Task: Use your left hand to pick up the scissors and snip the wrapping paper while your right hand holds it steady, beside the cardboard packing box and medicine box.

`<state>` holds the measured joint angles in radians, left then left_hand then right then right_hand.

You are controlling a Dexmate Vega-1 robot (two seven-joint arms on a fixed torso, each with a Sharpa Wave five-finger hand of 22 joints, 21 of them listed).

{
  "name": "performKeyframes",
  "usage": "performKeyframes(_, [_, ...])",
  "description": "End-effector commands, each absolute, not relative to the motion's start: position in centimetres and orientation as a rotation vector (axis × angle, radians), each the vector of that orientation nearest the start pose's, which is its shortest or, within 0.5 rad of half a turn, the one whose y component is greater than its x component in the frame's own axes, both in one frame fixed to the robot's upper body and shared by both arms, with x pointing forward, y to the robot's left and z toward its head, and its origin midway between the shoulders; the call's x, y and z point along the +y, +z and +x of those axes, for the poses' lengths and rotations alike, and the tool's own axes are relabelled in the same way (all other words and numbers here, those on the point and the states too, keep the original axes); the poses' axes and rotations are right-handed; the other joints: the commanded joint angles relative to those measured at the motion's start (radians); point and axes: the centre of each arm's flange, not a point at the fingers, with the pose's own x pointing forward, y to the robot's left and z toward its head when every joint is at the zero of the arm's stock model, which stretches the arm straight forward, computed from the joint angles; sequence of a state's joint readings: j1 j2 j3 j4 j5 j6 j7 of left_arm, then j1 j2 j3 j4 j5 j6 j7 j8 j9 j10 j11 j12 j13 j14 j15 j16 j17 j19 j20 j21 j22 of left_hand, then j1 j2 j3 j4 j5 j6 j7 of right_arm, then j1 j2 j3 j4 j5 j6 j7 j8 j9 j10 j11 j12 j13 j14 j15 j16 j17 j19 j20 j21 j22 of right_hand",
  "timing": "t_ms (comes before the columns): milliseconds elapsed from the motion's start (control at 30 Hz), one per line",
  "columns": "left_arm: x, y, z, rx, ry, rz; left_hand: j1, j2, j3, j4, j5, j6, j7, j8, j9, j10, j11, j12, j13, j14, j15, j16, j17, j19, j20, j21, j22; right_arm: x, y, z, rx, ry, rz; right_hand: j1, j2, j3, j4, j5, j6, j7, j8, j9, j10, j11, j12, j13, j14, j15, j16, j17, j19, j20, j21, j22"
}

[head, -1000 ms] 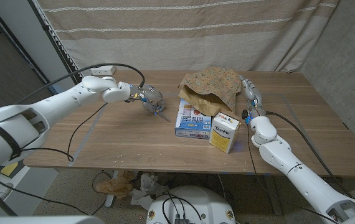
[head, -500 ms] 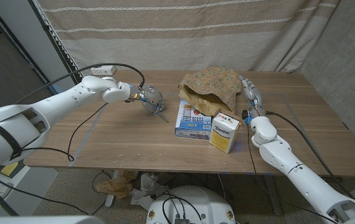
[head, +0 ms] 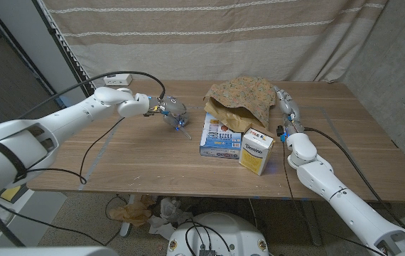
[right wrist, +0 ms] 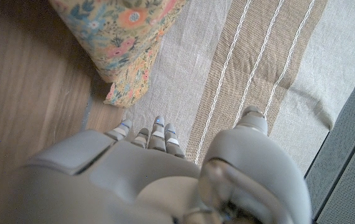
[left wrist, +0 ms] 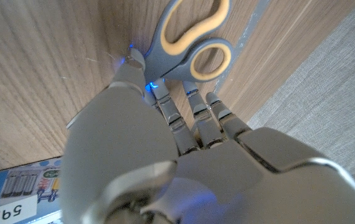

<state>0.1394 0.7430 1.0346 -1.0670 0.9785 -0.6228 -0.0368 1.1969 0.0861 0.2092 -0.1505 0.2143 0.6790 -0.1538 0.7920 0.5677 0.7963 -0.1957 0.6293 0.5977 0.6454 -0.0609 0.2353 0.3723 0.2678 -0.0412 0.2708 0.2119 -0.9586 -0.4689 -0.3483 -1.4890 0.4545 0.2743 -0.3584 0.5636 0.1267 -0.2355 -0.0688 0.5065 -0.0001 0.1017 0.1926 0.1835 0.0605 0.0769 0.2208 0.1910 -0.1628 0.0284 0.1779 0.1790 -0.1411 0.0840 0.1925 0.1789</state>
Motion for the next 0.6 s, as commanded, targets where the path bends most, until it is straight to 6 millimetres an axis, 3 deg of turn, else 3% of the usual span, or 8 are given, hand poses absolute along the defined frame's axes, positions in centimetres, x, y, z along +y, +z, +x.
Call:
performKeyframes(33, [22.5, 8.8, 67.5, -0.855, -0.372, 2.123, 0.007, 0.013, 0.011, 0.003, 0.001, 0.057, -0.053, 0.010, 0.012, 0.106, -0.017, 0.009, 0.111, 0.014, -0.172, -0.002, 0.005, 0.008, -0.055, 0.008, 0.002, -27.5, -3.1, 61.8, -0.666, -0.069, 0.041, -0.009, -0.002, -0.006, 0.001, -0.002, 0.001, -0.002, 0.004, 0.003, 0.001, -0.003, 0.008, 0.002, -0.006, -0.004, 0.007, 0.003, -0.007, -0.002, 0.007, 0.005])
performKeyframes(333, [21.9, 9.7, 67.0, -0.903, -0.351, 2.081, 0.004, 0.019, 0.025, 0.006, -0.003, 0.026, -0.054, -0.004, -0.003, 0.092, -0.017, 0.017, 0.130, 0.026, -0.172, -0.009, 0.017, 0.024, -0.055, 0.015, 0.003, -27.5, -3.2, 61.8, -0.664, -0.068, 0.042, -0.009, -0.001, -0.006, 0.001, -0.003, 0.001, -0.002, 0.004, 0.003, 0.002, -0.003, 0.008, 0.002, -0.005, -0.004, 0.007, 0.003, -0.008, -0.001, 0.007, 0.005])
performKeyframes(600, [21.5, 10.0, 66.6, -0.930, -0.347, 2.065, -0.004, 0.019, 0.037, 0.008, -0.007, 0.034, -0.053, 0.008, -0.006, 0.085, -0.017, 0.028, 0.148, 0.052, -0.172, -0.015, 0.024, 0.038, -0.052, 0.021, 0.001, -27.5, -3.3, 61.8, -0.664, -0.073, 0.044, -0.009, -0.001, -0.006, 0.001, -0.003, 0.001, -0.002, 0.004, 0.003, 0.003, -0.002, 0.008, 0.002, -0.005, -0.004, 0.007, 0.003, -0.008, -0.001, 0.007, 0.004])
